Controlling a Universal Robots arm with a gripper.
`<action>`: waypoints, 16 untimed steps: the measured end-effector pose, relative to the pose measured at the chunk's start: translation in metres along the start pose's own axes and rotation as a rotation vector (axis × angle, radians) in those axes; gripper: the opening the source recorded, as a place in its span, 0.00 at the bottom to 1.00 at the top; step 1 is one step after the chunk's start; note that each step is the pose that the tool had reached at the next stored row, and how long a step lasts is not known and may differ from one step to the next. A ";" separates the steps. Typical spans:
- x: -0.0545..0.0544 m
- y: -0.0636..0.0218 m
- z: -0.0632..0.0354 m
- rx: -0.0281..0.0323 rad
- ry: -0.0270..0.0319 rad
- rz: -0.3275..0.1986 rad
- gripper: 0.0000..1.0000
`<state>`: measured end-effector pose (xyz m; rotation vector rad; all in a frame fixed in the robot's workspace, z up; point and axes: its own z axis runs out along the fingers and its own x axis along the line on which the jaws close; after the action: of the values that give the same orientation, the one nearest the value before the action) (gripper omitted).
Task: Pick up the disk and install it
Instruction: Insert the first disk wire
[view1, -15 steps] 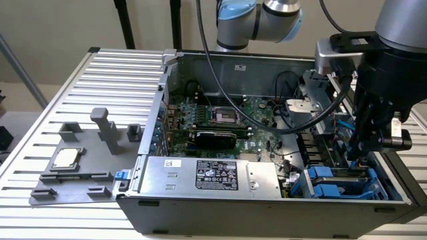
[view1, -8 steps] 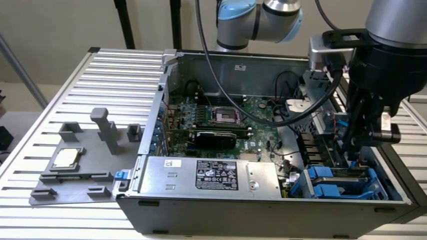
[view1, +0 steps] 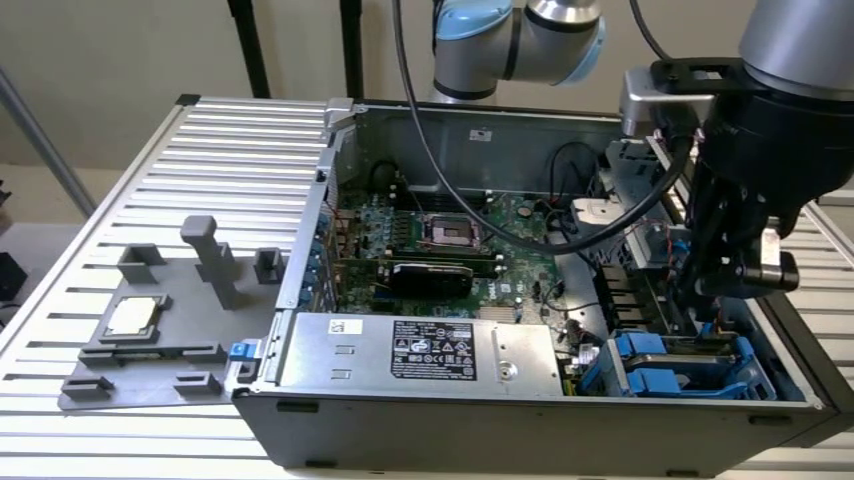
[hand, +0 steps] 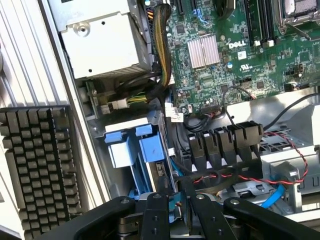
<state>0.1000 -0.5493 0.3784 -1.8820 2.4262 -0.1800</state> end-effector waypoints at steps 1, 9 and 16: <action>0.000 -0.0020 0.0003 -0.0039 0.0010 0.000 0.25; 0.002 -0.0097 0.0055 -0.0249 0.0063 -0.001 0.25; 0.001 -0.0156 0.0093 -0.0427 0.0109 -0.002 0.25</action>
<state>0.1160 -0.5541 0.3713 -1.9061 2.4543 -0.1400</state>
